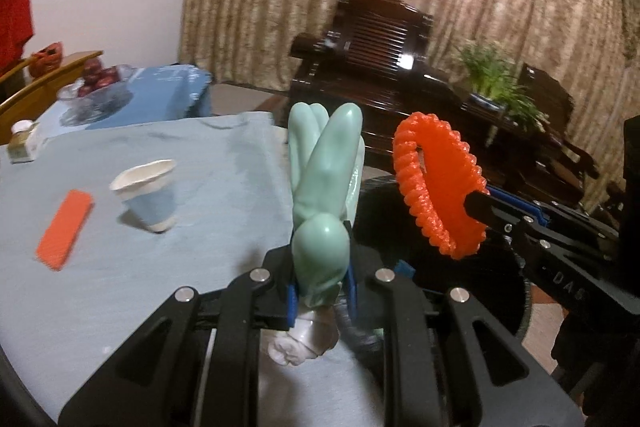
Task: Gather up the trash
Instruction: 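Carry the green glove and orange mesh in both tools over the trash bin, then open both tools to drop the glove and mesh into the bin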
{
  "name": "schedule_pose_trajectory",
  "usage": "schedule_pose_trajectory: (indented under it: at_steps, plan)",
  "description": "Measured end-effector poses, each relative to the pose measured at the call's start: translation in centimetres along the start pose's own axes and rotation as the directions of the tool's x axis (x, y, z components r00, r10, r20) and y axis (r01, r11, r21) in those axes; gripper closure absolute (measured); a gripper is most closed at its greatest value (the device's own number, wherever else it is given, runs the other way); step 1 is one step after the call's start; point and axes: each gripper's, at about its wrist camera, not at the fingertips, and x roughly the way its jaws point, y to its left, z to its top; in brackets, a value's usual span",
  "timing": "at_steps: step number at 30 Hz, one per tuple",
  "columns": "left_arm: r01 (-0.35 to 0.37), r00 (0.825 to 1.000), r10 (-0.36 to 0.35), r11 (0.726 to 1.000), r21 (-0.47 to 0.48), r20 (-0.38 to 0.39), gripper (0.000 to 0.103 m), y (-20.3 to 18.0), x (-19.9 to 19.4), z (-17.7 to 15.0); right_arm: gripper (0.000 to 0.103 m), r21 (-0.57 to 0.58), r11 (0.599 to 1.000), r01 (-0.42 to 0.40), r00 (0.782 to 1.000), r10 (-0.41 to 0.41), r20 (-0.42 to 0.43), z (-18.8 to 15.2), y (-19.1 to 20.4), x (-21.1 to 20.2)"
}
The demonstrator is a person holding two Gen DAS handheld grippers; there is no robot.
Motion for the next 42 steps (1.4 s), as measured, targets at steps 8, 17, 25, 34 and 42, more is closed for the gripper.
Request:
schedule_pose_trajectory:
  at_steps: [8,17,25,34,42]
  plan:
    - [0.094,0.996,-0.093,0.994,0.057,-0.016,0.086,-5.0,3.2,0.5,0.085,0.052,0.994,0.097,0.995,-0.096,-0.016,-1.3,-4.8,-1.2]
    - [0.145,0.989,-0.141,0.985,0.095,-0.052,0.086,-8.8,6.7,0.1,0.085,0.103,0.981,0.162,0.986,-0.158,-0.055,-2.8,-7.9,-1.0]
    - [0.189,0.977,-0.176,0.976,0.104,-0.119,0.069,-9.9,9.5,-0.3,0.077,0.126,0.967,0.221,0.971,-0.207,-0.115,-4.5,-10.1,0.0]
    - [0.179,0.983,-0.173,0.980,0.091,-0.064,0.029,-8.3,7.7,0.2,0.016,0.122,0.956,0.268,0.959,-0.252,-0.130,-5.6,-10.1,0.0]
    - [0.094,0.996,-0.093,0.994,0.051,-0.013,0.015,-3.8,5.0,0.9,0.006,0.118,0.967,0.225,0.972,-0.214,-0.102,-4.8,-8.8,0.1]
